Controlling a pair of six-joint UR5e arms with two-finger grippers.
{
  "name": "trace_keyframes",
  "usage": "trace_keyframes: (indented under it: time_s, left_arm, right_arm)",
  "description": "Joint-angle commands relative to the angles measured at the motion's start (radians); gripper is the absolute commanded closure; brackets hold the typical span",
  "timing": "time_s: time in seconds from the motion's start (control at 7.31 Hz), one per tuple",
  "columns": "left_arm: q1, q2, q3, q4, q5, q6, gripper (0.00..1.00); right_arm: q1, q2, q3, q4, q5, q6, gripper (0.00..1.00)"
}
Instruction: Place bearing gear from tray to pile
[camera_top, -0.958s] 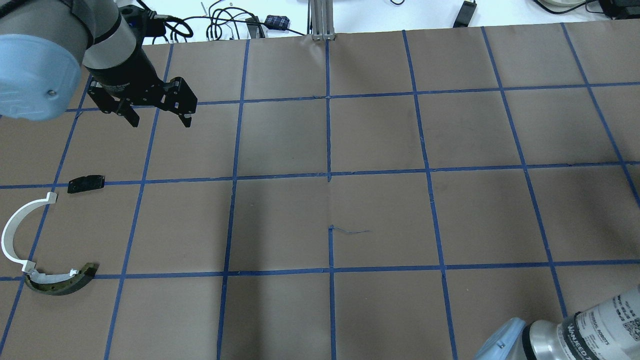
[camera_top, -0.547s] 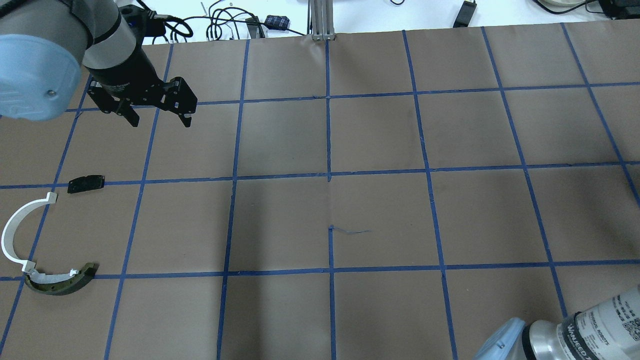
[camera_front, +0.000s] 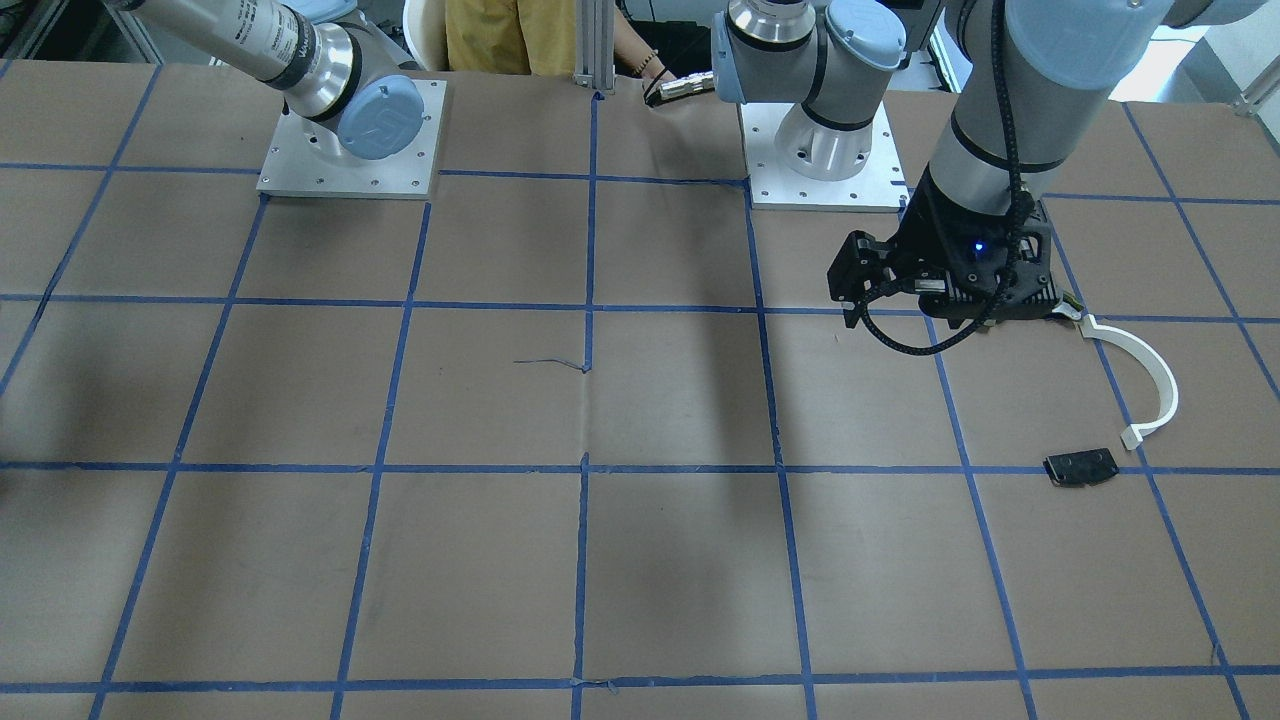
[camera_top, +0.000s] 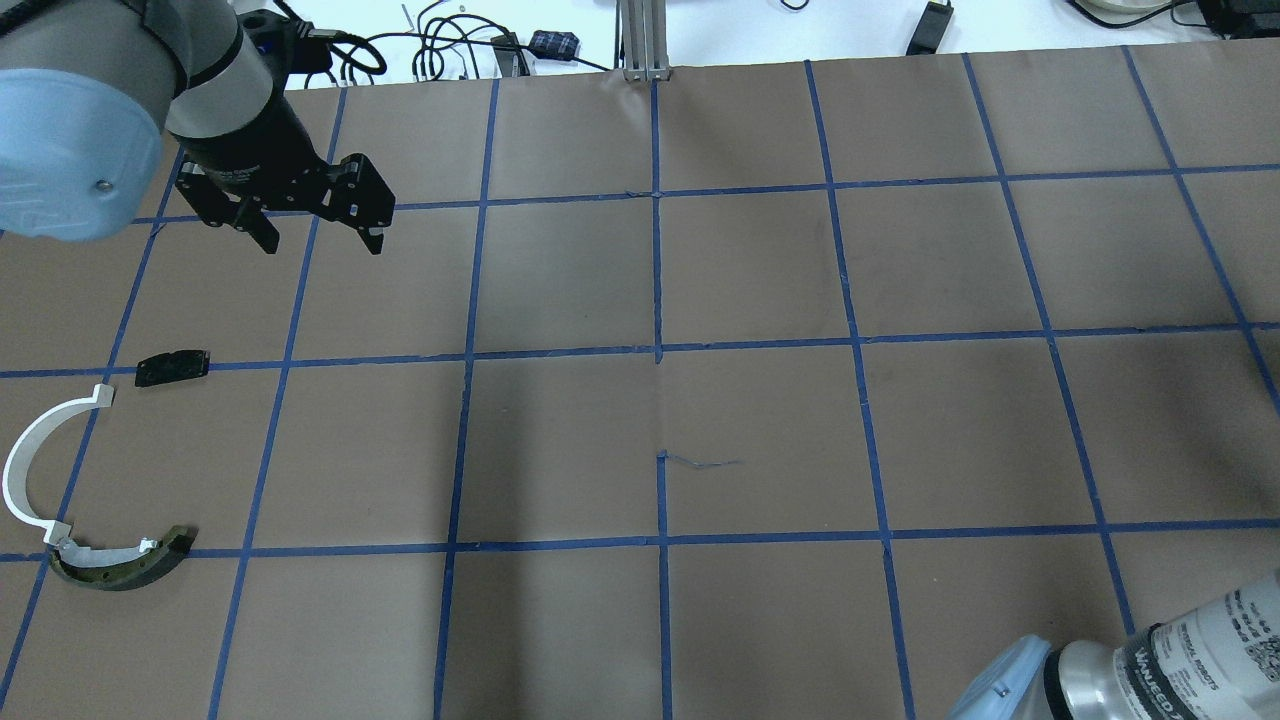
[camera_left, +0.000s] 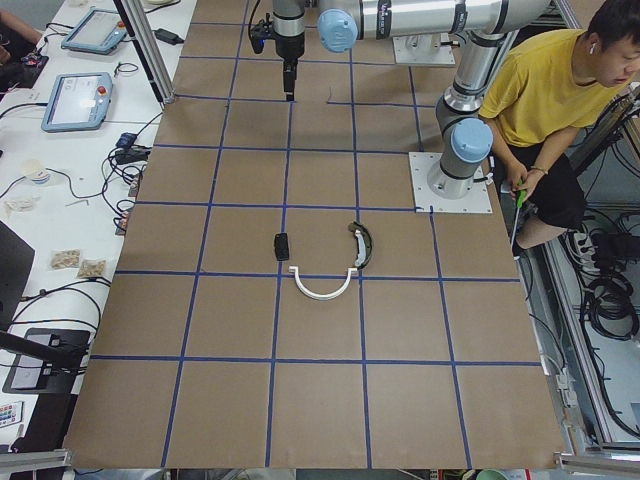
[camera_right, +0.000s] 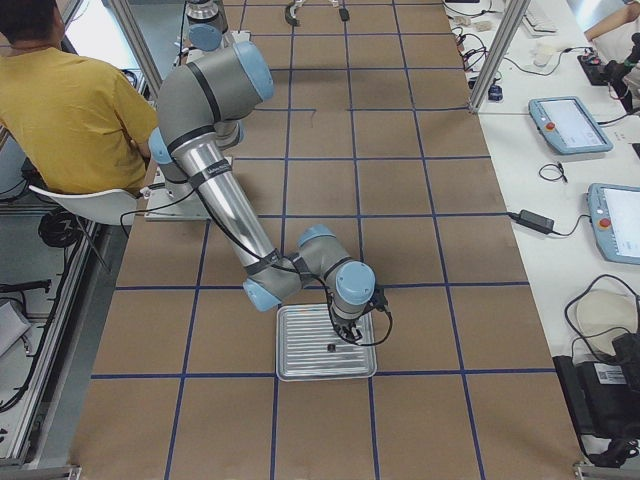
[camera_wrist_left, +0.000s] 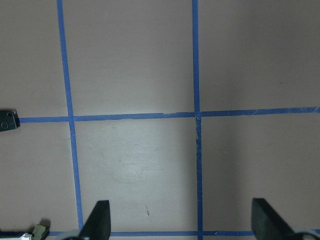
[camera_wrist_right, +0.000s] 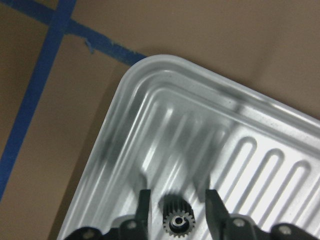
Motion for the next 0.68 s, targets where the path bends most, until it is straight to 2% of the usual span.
trace_keyframes:
  time_s: [0.0,0.27,0.55]
  left_arm:
    - [0.000,-0.001,-0.001,0.007,0.000,0.000,0.00]
    - [0.000,-0.002,-0.001,0.007,0.000,0.000,0.00]
    - [0.000,0.001,-0.001,0.006,0.000,0.000,0.00]
  right_arm:
    - [0.000,0.001,0.003,-0.003,-0.005,0.006,0.62]
    - [0.000,-0.002,0.003,0.007,-0.008,-0.001,0.67]
    - [0.000,-0.005,0.002,0.016,-0.089,-0.005,0.99]
